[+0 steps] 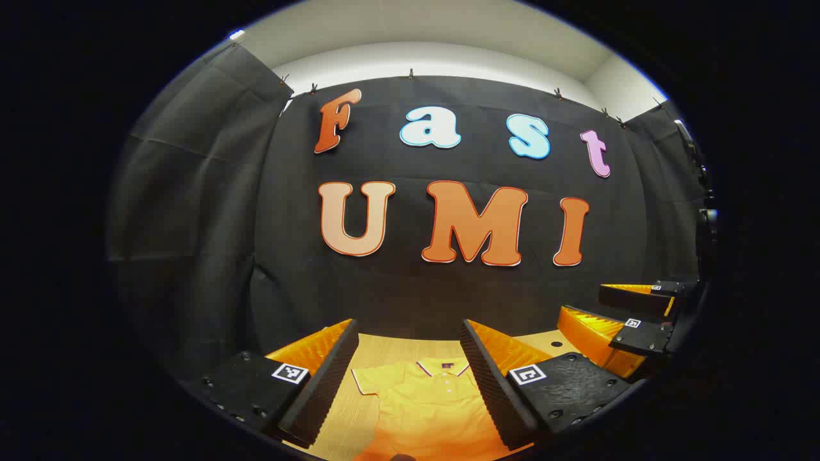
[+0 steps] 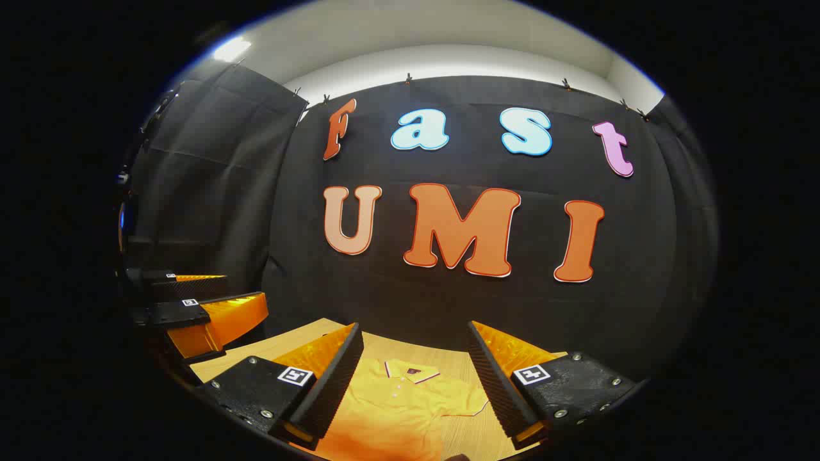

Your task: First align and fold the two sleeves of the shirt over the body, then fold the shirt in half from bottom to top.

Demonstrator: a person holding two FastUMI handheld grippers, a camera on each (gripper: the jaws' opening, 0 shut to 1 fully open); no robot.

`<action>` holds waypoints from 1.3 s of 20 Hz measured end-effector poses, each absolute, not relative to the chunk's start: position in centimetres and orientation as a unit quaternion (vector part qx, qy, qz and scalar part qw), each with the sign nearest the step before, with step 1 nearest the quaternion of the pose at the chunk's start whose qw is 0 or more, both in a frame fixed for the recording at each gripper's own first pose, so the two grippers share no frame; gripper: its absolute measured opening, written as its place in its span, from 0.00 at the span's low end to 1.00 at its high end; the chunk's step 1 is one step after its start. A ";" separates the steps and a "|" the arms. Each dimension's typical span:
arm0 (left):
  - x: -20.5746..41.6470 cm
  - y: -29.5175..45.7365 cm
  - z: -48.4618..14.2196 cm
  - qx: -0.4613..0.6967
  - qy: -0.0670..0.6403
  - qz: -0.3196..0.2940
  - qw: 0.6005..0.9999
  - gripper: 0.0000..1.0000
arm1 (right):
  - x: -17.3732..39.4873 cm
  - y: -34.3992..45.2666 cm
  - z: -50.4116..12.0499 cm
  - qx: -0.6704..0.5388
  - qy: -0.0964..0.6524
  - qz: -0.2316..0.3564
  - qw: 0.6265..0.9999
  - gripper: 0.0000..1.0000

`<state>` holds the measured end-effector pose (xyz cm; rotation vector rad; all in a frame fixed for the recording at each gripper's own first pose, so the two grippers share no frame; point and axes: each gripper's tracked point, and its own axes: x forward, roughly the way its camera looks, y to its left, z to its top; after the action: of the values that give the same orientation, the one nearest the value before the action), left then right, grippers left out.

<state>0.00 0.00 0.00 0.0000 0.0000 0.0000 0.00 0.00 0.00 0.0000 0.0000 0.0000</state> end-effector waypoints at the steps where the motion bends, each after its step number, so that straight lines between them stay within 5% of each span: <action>1: 0.1 0.0 0.2 0.002 -0.001 -0.003 1.000 0.98 | 0.0 0.1 -0.1 0.001 0.001 0.000 1.000 0.98; 26: -2.1 0.8 -0.3 0.043 -0.020 -0.050 0.998 0.98 | 0.1 -3.6 -5.0 0.019 0.077 -0.091 0.993 0.98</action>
<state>-2.11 0.78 -0.29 0.0857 -0.0396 -0.1010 0.13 -3.57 -4.98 0.0389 0.1552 -0.1820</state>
